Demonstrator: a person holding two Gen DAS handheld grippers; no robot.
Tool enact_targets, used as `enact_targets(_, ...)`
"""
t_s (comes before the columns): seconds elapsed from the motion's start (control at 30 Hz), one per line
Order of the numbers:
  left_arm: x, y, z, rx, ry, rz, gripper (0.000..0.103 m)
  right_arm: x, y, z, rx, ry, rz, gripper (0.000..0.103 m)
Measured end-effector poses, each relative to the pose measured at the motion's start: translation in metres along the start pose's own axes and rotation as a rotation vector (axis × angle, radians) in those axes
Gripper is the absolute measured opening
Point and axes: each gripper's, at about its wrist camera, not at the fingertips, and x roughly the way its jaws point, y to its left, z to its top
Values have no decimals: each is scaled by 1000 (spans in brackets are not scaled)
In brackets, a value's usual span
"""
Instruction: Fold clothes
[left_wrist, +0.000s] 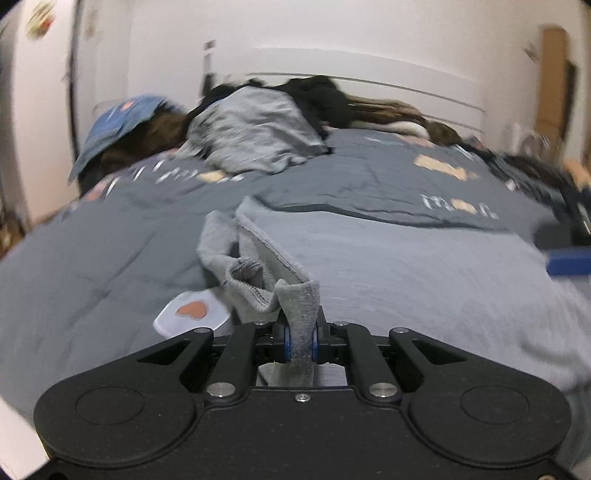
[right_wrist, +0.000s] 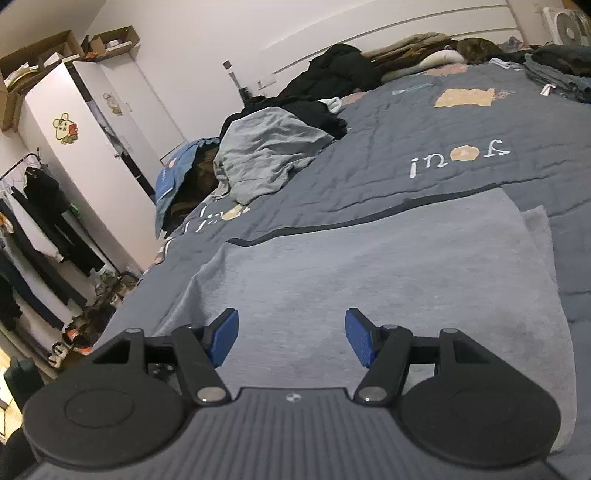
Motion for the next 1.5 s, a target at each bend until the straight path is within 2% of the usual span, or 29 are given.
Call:
enact_targets(0.1, -3, -22, -5, 157, -20, -32, 10, -2, 4, 7, -21, 23, 16, 63)
enact_targets(0.3, -6, -66, -30, 439, -25, -144, 10, -4, 13, 20, -61, 68, 46, 63)
enact_targets(0.4, -1, -76, -43, 515, -2, -151, 10, -1, 7, 18, -51, 104, 24, 63)
enact_targets(0.5, 6, -73, -44, 489, 22, -151, 10, 6, 3, 14, -39, 120, 44, 63)
enact_targets(0.67, 7, -72, -43, 479, 31, -142, 10, 39, 18, 12, -120, 216, 76, 64)
enact_targets(0.77, 9, -71, -44, 467, 43, -143, 10, 60, 32, 15, -148, 235, 143, 64)
enact_targets(1.0, 11, -64, -43, 420, 69, -161, 10, 110, 46, 42, -154, 272, 177, 64)
enact_targets(1.13, 12, -61, -43, 396, 80, -173, 10, 130, 54, 58, -171, 278, 276, 64)
enact_targets(1.27, 14, -59, -43, 375, 90, -184, 10, 153, 65, 71, -203, 279, 334, 64)
enact_targets(1.5, 16, -55, -42, 354, 105, -196, 10, 187, 71, 87, -198, 321, 306, 64)
